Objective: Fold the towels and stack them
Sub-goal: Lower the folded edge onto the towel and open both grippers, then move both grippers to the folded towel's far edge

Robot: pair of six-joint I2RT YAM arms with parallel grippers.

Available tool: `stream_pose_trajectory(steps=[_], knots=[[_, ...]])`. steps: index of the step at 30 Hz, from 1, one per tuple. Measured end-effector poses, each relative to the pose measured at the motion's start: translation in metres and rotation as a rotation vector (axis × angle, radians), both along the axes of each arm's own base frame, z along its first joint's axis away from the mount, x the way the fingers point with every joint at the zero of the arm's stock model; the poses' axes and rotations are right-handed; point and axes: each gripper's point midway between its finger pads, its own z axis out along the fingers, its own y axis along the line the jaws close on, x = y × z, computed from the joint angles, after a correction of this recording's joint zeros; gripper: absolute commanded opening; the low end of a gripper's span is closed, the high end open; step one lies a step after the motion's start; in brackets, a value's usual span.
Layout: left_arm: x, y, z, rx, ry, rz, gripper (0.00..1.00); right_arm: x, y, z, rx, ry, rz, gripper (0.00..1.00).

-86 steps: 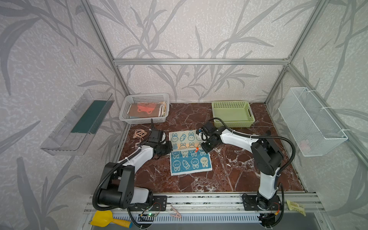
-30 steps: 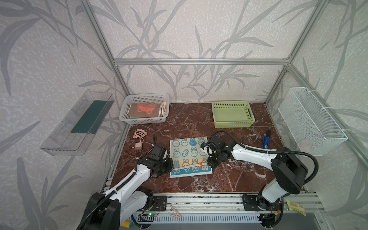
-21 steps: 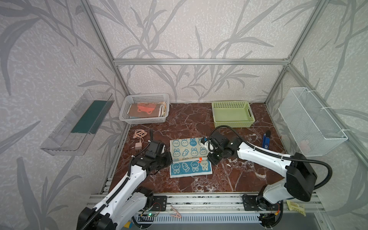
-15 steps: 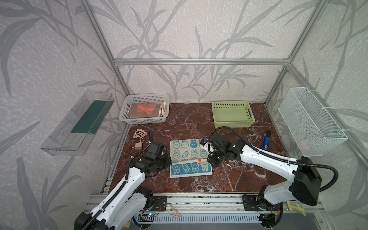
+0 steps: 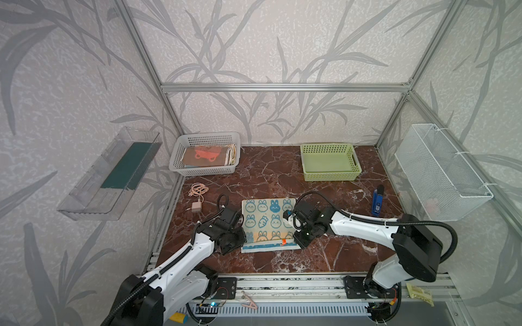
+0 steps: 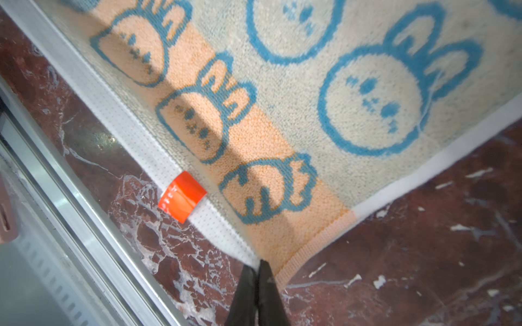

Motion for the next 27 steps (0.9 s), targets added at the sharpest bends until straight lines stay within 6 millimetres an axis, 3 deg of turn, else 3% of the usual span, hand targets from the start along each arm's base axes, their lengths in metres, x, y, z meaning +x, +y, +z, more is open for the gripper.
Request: stream_pose_trajectory(steps=[2,4,8,12,15,18,23,27], knots=[[-0.001,0.004,-0.001,0.009,-0.015,0.014,0.27,-0.001,-0.004,-0.002,-0.018,0.003,-0.004,0.39],[-0.003,0.007,0.000,0.016,-0.027,0.021,0.31,-0.002,-0.009,-0.003,-0.040,0.009,-0.003,0.46],[0.001,0.013,0.010,0.029,-0.081,0.042,0.32,-0.007,-0.019,-0.001,-0.075,0.020,-0.003,0.48],[0.010,0.016,0.022,0.049,-0.130,0.046,0.34,-0.006,-0.019,0.016,-0.063,0.005,0.001,0.49],[0.023,0.016,0.033,0.080,-0.167,0.024,0.51,0.004,-0.014,0.031,-0.045,-0.026,-0.010,0.49],[0.046,0.014,0.047,0.125,-0.208,-0.022,0.64,0.027,-0.014,0.041,-0.043,-0.075,-0.057,0.50],[0.104,0.009,0.061,0.129,-0.264,-0.050,0.64,0.088,-0.015,0.036,-0.078,-0.106,-0.206,0.50],[0.148,0.018,0.046,0.065,-0.248,-0.004,0.60,0.136,-0.010,0.015,-0.108,-0.122,-0.301,0.48]])
